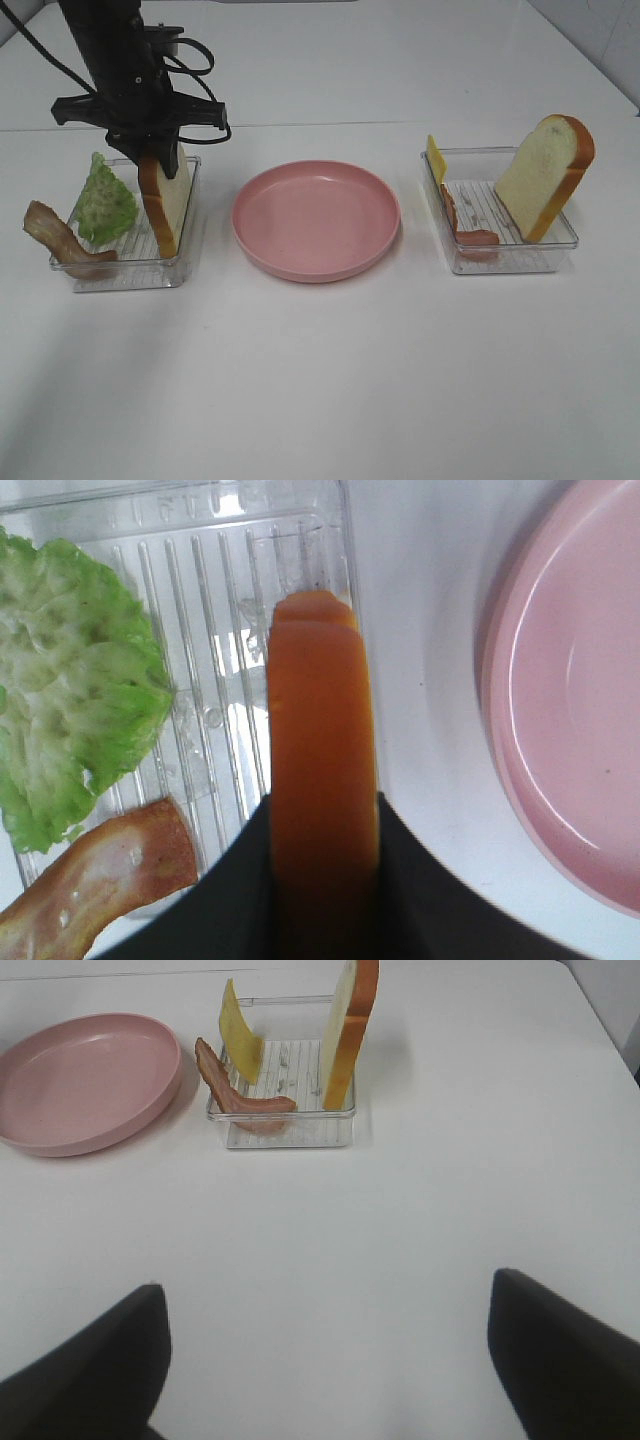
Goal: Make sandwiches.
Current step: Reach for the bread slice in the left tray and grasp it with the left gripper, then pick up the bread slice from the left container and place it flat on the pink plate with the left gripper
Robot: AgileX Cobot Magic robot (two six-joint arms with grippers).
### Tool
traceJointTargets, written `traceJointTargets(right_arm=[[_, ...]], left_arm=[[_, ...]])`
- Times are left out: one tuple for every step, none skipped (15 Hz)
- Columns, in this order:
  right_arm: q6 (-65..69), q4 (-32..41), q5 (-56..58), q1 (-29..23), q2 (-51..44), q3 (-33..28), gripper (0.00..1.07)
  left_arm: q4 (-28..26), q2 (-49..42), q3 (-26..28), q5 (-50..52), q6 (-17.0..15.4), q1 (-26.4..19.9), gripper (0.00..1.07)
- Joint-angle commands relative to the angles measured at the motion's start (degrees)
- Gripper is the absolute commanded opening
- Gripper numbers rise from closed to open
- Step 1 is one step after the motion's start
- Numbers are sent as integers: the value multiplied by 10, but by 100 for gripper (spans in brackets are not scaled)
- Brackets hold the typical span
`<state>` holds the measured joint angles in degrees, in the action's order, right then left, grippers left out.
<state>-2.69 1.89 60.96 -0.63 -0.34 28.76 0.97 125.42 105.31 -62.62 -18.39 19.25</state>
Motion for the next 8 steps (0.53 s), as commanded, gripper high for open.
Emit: traceJointTargets(right_arm=[[1, 0, -6, 4, -7, -2, 81], [1, 0, -6, 4, -7, -2, 81], [1, 0, -6, 4, -7, -2, 81], [1, 0, -6, 4, -7, -2, 81], [1, 0, -6, 4, -7, -2, 81], [1, 0, -6, 4, -7, -2, 81], [1, 0, -6, 4, -7, -2, 81], [1, 0, -6, 4, -7, -2, 81]], left_arm=[[4, -3, 3, 1, -4, 3, 0], [3, -7, 3, -5, -4, 3, 0], [3, -14, 6, -18, -4, 3, 0], [0, -35, 21, -55, -3, 3, 0], [-3, -48, 29, -66, -3, 3, 0], [-5, -64, 42, -77, -3, 3, 0], [-10, -76, 54, -84, -2, 3, 0], [-27, -88, 66, -81, 9, 3, 0]])
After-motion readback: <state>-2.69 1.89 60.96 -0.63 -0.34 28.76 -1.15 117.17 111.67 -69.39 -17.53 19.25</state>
